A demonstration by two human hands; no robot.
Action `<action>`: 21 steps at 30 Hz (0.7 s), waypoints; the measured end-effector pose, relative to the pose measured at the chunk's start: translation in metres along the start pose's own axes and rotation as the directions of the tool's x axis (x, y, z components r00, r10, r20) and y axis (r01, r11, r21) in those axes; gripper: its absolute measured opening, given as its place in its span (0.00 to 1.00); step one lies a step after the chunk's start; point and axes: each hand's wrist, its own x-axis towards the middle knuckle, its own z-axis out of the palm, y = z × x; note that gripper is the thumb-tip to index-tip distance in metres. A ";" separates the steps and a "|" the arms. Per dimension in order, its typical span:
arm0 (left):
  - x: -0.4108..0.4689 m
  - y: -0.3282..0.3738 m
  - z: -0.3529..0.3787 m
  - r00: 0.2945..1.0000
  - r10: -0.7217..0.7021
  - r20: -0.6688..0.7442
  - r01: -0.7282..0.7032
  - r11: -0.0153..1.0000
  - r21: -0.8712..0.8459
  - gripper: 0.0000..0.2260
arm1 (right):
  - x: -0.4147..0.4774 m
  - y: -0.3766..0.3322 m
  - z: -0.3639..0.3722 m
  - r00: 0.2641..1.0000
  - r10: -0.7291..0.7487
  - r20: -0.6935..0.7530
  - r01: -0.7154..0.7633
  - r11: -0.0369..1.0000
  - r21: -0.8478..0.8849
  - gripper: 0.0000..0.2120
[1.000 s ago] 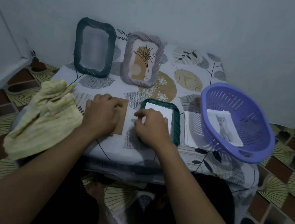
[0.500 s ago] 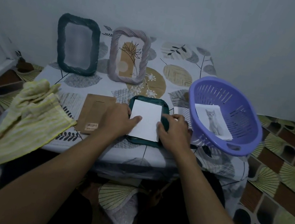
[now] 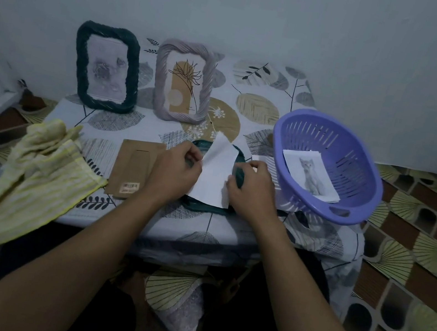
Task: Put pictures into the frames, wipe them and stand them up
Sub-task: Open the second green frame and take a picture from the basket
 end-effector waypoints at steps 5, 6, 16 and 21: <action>0.000 0.013 0.000 0.997 0.000 -0.072 -0.015 0.979 -0.202 0.04 | 0.007 -0.013 -0.030 0.977 -0.185 -0.108 0.184 0.983 -0.022 0.13; 0.001 0.016 0.001 0.996 -0.018 -0.090 -0.005 0.970 -0.242 0.04 | 0.007 -0.014 -0.037 0.964 -0.213 -0.160 0.208 0.977 -0.047 0.12; 0.014 0.046 0.042 0.978 -0.158 -0.136 0.102 0.933 -0.345 0.02 | 0.011 0.024 -0.088 0.982 0.178 0.056 -0.176 0.984 -0.037 0.28; 0.017 0.056 0.069 0.964 -0.249 -0.094 0.208 0.925 -0.318 0.02 | 0.012 0.028 -0.098 0.989 0.139 -0.042 -0.138 0.990 0.009 0.15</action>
